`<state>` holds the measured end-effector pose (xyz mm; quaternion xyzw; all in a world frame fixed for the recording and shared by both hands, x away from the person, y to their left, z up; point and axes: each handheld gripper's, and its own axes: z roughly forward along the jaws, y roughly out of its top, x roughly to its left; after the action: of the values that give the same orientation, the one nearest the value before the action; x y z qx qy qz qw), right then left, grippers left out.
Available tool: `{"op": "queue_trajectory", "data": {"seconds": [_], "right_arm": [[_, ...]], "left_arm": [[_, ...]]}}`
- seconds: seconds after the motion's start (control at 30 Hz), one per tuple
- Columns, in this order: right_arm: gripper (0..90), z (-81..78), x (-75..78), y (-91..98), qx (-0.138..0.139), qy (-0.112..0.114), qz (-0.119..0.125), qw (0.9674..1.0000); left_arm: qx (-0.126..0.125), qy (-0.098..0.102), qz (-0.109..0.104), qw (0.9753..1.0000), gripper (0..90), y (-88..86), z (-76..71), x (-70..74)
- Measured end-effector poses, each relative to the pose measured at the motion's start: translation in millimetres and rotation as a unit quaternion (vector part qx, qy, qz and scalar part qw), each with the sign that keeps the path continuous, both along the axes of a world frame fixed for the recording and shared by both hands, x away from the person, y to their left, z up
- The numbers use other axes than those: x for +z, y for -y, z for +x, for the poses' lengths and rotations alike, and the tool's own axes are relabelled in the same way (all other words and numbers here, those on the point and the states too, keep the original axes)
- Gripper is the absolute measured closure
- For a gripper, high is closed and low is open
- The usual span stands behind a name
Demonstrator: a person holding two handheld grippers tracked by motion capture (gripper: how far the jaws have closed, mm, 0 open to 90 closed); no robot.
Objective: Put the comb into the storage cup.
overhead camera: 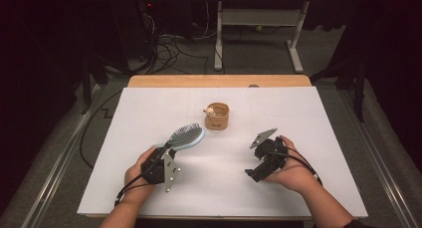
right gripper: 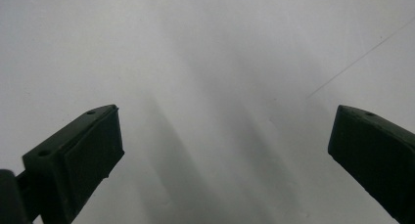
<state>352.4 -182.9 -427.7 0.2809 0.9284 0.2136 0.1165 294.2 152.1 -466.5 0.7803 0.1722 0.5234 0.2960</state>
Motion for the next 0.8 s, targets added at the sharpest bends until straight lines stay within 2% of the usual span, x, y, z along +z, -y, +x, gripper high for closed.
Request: {"op": "queue_trajectory", "data": {"seconds": [0.17,0.4,0.6,0.8], "right_arm": [[0.3,-2.2,-3.8,7.0,-0.014,0.015,0.023,0.9995],[0.3,-5.1,-8.1,17.8,-0.041,0.039,0.073,0.9957],[0.3,-8.7,-13.1,24.5,-0.058,0.062,0.109,0.9904],[0.3,-11.6,-19.2,29.3,-0.081,0.085,0.147,0.9822]], "left_arm": [[0.006,-0.005,-0.013,0.9999,76.6,-3.2,1.3,2.0],[0.011,-0.013,-0.034,0.9993,76.6,-6.9,2.9,4.0],[0.015,-0.017,-0.049,0.9985,76.5,-8.8,4.1,5.3],[0.018,-0.025,-0.065,0.9974,76.5,-12.5,5.4,6.9]]}}
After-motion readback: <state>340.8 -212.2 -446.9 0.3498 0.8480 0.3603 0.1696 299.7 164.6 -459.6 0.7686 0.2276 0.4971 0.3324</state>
